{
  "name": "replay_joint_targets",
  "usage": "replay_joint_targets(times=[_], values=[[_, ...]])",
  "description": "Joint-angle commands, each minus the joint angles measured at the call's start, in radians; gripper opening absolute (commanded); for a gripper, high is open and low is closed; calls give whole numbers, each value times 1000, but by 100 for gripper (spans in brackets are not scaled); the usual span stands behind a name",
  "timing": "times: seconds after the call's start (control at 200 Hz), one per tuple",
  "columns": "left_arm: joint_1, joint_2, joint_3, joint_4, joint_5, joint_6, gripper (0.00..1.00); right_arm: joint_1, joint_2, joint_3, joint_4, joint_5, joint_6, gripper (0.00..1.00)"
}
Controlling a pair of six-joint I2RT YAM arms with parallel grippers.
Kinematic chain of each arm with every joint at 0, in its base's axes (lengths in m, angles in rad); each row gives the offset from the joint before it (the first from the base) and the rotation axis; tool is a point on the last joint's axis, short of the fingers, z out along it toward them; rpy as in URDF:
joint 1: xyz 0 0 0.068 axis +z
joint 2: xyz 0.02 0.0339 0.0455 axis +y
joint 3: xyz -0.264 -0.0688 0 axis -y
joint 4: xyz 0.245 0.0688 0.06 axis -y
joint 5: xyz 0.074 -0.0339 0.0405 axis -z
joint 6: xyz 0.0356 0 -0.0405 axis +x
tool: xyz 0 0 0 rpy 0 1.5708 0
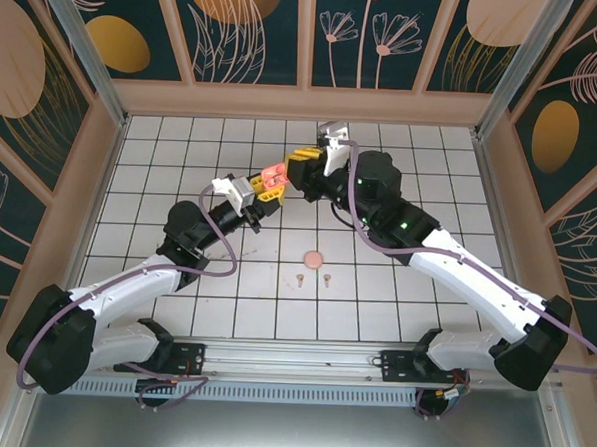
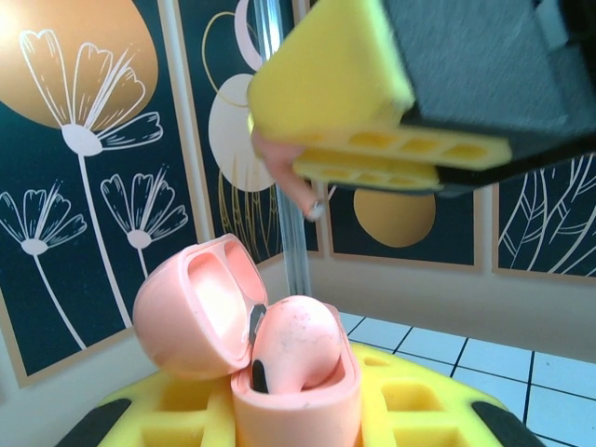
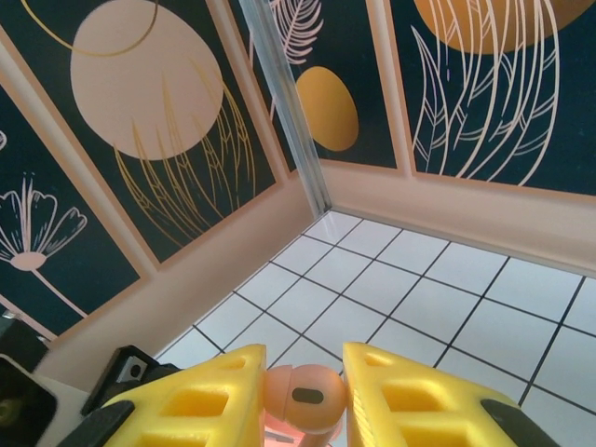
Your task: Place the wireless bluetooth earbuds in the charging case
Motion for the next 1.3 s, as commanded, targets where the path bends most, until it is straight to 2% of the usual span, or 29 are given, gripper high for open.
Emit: replay_joint_targets(times=[0.0,0.856,1.296], values=[[-5,5,37,52,13,-17,0,6,14,-22,50,-11,15,26],[-4,-5,37,54,10,-16,0,10,59,-44,24,0,14,25],[-4,-3,35,79,2,-34,0,79,42,-129,57,128,-53,25]])
